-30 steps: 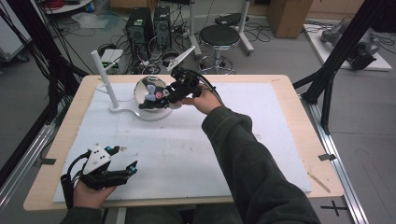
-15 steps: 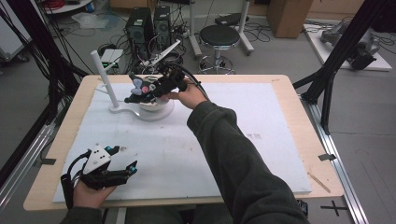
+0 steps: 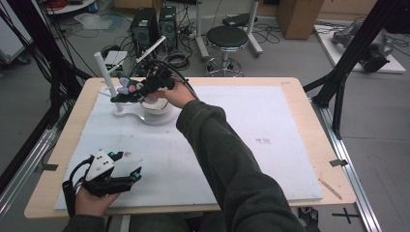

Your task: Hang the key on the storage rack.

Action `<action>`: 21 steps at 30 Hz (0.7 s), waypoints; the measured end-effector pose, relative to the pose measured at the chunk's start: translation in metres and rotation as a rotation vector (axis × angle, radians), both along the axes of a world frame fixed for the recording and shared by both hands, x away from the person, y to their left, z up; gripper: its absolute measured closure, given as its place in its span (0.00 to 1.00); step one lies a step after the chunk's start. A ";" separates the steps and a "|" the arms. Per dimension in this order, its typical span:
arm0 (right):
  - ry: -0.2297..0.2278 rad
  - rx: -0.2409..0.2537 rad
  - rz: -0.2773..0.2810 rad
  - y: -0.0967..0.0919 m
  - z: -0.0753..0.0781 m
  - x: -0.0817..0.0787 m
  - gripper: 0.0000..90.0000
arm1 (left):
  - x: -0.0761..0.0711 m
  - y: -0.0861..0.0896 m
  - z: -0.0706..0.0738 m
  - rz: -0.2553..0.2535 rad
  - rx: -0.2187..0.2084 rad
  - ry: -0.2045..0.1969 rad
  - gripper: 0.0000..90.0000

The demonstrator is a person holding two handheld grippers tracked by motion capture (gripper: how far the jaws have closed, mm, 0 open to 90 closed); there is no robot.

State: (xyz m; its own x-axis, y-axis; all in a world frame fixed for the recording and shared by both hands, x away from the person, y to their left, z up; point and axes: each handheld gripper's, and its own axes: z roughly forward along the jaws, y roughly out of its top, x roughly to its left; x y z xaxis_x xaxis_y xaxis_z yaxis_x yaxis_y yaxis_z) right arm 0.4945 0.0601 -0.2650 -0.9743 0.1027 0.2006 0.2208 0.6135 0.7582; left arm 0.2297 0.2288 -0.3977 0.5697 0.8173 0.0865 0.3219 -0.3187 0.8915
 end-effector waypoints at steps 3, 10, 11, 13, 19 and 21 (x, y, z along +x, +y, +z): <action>-0.002 0.007 0.002 0.010 0.002 0.002 0.47 | 0.000 0.001 0.000 0.002 -0.008 0.003 0.23; 0.004 -0.017 -0.029 0.028 0.006 0.006 0.47 | -0.001 0.002 0.000 0.004 -0.003 -0.002 0.23; -0.002 -0.018 -0.032 0.031 0.006 0.007 0.47 | -0.001 0.002 0.000 0.006 -0.004 -0.002 0.23; -0.013 -0.019 -0.042 0.040 0.007 0.008 0.47 | -0.001 0.002 0.000 0.007 -0.005 -0.003 0.23; -0.044 -0.017 -0.076 0.055 0.010 0.008 0.47 | -0.001 0.003 0.000 0.008 -0.004 -0.003 0.23; -0.053 -0.017 -0.090 0.057 0.011 0.008 0.47 | -0.001 0.003 0.000 0.007 -0.008 -0.003 0.23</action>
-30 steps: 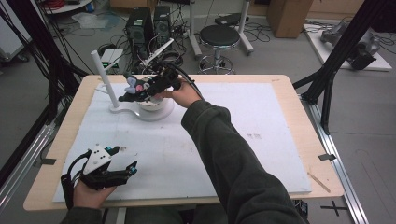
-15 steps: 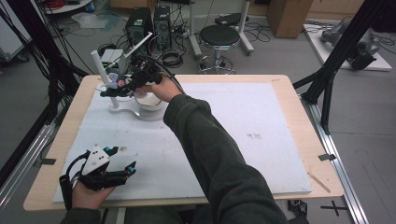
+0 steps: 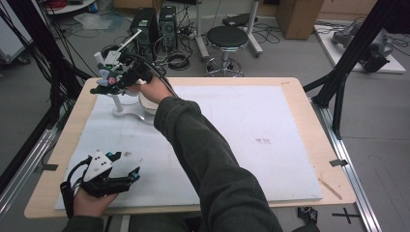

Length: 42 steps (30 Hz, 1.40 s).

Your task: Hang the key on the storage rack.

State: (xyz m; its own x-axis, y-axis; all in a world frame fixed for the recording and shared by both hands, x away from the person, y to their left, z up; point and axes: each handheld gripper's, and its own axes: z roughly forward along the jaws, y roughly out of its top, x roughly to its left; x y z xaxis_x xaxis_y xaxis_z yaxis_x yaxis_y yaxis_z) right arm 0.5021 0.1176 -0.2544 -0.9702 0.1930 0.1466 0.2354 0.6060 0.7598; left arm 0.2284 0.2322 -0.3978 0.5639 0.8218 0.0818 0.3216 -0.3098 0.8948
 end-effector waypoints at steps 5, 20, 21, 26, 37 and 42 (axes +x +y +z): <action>-0.030 0.004 -0.035 0.009 -0.004 0.004 0.47 | 0.000 0.001 0.000 0.001 0.002 -0.002 0.23; -0.050 -0.032 -0.075 0.014 -0.017 0.009 0.46 | -0.001 0.001 0.000 0.001 0.009 -0.007 0.23; -0.047 -0.035 -0.078 0.013 -0.018 0.009 0.46 | -0.001 0.001 0.000 0.001 0.008 -0.008 0.23; -0.035 -0.054 -0.090 0.008 -0.024 0.011 0.46 | 0.000 0.001 0.000 0.002 0.009 -0.006 0.23; -0.027 -0.064 -0.105 0.002 -0.032 0.013 0.46 | 0.000 0.001 0.000 0.003 0.014 -0.008 0.23; -0.020 -0.080 -0.105 0.005 -0.039 0.013 0.46 | -0.001 0.002 0.000 0.004 0.008 -0.006 0.23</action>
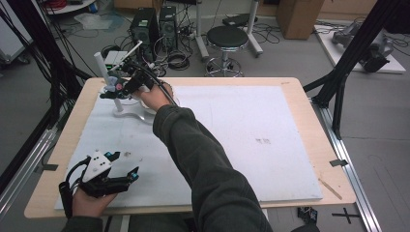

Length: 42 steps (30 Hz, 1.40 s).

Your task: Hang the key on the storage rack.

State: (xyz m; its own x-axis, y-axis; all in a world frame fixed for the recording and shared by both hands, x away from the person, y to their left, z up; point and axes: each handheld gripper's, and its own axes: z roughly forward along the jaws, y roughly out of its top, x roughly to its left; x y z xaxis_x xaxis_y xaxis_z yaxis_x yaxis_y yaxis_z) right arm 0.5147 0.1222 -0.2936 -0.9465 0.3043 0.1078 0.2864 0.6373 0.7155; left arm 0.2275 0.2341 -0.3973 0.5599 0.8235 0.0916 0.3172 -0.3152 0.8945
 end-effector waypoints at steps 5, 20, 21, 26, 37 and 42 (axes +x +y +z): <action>0.008 -0.014 -0.008 0.000 -0.006 0.001 0.46 | 0.000 0.001 0.000 0.001 0.003 -0.002 0.23; 0.058 -0.068 0.000 0.003 -0.022 -0.002 0.43 | 0.001 0.001 0.000 0.003 0.002 -0.002 0.23; 0.059 -0.070 0.003 0.003 -0.023 -0.002 0.43 | 0.001 0.001 0.000 0.003 0.002 -0.002 0.23; 0.076 -0.093 0.016 0.007 -0.027 -0.004 0.38 | 0.001 0.001 0.000 0.001 0.006 -0.001 0.23; 0.084 -0.068 0.018 0.006 -0.026 -0.007 0.35 | 0.001 0.001 0.000 0.002 0.005 -0.002 0.23; 0.077 -0.049 0.018 -0.003 -0.022 -0.007 0.34 | 0.001 0.001 0.000 0.000 0.008 -0.002 0.23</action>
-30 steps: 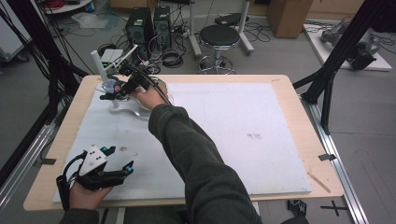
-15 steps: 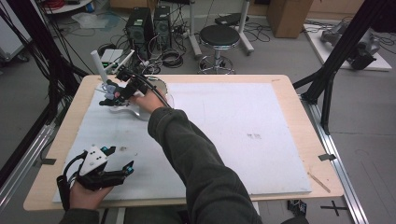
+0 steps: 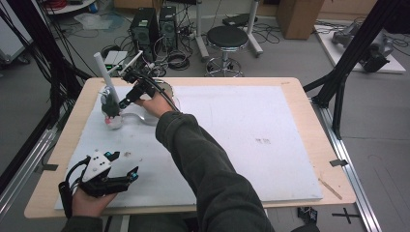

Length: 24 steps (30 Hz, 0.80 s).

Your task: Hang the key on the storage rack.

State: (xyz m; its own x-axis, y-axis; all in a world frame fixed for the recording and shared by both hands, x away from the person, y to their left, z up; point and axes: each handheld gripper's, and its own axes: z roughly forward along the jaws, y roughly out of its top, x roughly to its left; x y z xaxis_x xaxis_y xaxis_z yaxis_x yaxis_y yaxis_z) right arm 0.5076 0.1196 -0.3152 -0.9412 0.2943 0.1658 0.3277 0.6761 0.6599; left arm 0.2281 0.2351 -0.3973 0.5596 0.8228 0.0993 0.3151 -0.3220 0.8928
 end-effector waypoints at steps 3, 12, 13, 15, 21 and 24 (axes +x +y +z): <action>-0.002 0.016 -0.007 -0.008 0.003 -0.001 0.34 | 0.000 0.000 0.000 0.004 -0.003 0.002 0.23; -0.007 0.073 -0.016 -0.039 0.010 -0.002 0.32 | 0.000 -0.002 0.000 -0.002 0.007 0.003 0.23; -0.009 0.076 -0.016 -0.043 0.012 -0.003 0.32 | 0.000 -0.002 0.000 -0.004 0.008 0.005 0.23; -0.012 0.084 -0.020 -0.049 0.014 -0.005 0.31 | 0.000 -0.002 0.000 -0.002 0.010 0.004 0.23; -0.025 0.111 -0.023 -0.070 0.013 -0.010 0.30 | 0.000 -0.002 0.000 -0.001 0.010 0.004 0.23; -0.020 0.115 -0.031 -0.080 0.013 -0.011 0.29 | 0.000 -0.002 0.000 -0.001 0.013 0.003 0.23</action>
State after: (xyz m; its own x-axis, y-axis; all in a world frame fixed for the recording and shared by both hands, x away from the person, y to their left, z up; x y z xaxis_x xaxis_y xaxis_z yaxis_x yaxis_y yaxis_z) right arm 0.4968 0.0394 -0.3017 -0.9355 0.3034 0.1810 0.3329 0.5853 0.7393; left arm 0.2285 0.2327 -0.3975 0.5607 0.8209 0.1083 0.3174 -0.3339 0.8875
